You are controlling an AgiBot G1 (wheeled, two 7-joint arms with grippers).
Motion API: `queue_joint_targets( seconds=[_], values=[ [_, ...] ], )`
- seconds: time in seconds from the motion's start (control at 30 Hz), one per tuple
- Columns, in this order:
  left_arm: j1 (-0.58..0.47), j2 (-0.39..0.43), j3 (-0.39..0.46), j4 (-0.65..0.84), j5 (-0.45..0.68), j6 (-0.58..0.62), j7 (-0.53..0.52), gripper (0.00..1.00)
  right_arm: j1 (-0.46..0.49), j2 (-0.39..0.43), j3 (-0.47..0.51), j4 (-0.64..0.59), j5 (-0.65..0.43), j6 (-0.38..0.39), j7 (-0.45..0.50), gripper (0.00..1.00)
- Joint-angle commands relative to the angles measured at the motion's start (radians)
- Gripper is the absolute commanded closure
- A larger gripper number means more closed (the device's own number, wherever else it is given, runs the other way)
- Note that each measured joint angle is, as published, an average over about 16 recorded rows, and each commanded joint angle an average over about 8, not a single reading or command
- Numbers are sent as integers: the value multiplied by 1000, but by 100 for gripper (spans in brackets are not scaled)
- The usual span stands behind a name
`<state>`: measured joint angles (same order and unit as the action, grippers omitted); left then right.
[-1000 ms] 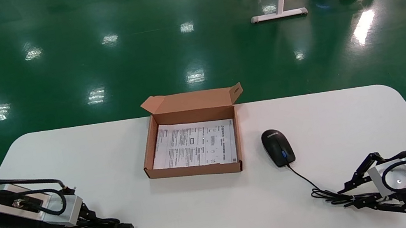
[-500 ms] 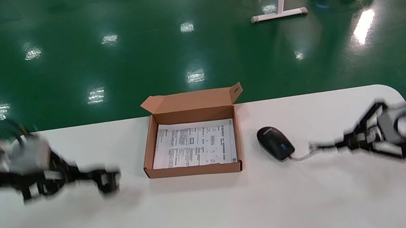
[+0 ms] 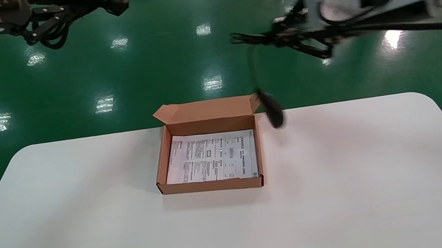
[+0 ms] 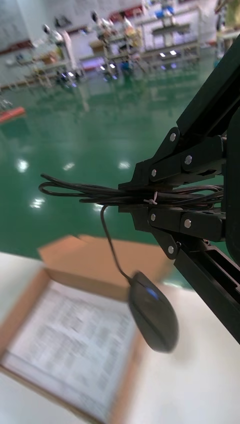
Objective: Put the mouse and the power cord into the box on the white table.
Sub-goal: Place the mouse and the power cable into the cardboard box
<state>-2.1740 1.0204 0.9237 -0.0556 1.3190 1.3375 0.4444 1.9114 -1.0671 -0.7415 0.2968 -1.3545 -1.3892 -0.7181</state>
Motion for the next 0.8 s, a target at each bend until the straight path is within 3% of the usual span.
queue_joint_targets(
  seconds=[0.03,0.53,0.8],
  values=[
    [-3,14,-6,-11,-8,-14,8,100,13,-47,8,-23,10,28,-8,100],
    [15,9,18,-1,24,15,4,100,-54,-244,-23,-172,-20,67,-121,100],
    [3,-6,27,2,38,27,1,100,-116,-296,-53,-125,-38,145,-144,100]
  ],
)
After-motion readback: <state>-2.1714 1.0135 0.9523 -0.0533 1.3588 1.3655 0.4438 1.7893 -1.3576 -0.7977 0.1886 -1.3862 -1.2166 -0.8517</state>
